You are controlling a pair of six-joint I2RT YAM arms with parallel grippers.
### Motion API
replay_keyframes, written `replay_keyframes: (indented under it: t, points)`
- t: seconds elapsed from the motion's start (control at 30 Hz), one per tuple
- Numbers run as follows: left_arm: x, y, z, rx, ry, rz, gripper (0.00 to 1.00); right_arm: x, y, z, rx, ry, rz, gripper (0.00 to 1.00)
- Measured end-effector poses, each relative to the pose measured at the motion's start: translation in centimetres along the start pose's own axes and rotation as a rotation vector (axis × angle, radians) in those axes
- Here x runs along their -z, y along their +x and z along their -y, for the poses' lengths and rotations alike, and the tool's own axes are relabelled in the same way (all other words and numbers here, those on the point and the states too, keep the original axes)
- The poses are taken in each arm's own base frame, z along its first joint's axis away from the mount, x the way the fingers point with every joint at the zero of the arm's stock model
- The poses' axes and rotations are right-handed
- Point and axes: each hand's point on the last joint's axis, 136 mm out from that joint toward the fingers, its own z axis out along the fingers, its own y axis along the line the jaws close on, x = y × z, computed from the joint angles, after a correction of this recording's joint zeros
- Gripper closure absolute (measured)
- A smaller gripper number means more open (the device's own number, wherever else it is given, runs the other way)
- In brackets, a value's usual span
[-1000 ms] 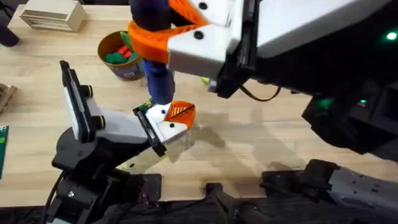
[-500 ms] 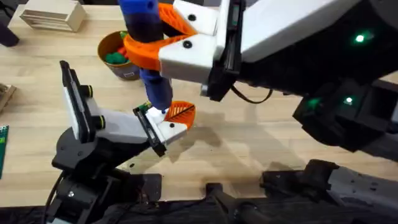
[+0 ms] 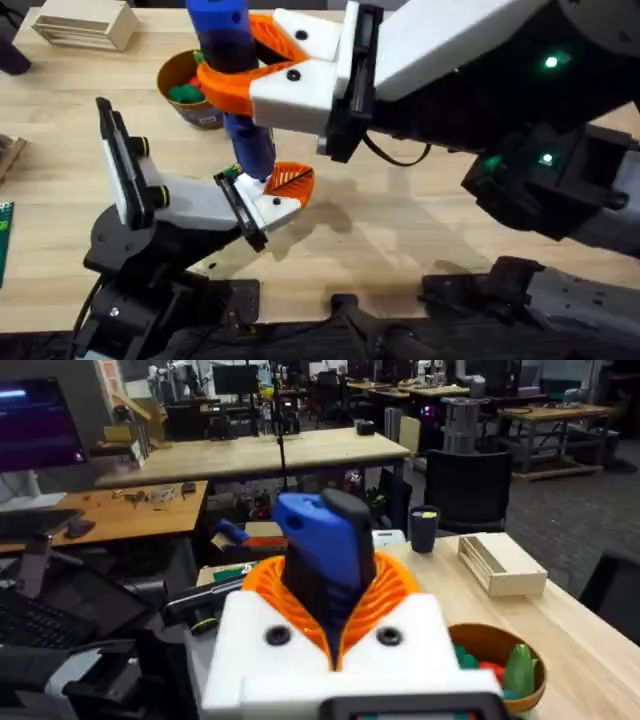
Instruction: Pick up the gripper from the table and insert it into the empty holder that is missing its gripper. Then pick up a screw, insert it into the mounting hole, and use the screwdriver to tighten it. Finally, clean up the table by picking up the vegetable and placing it into the bucket.
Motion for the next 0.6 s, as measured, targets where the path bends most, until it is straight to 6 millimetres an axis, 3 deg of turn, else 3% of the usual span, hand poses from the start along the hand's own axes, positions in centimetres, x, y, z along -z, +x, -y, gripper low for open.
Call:
replay_keyframes:
  t: [0.6]
  points:
    - [0.0,-0.01,-0.01,0.0,0.0,0.0,0.988,-0.02,-0.08,-0.09,0.002,-0.003,0.004,0.973]
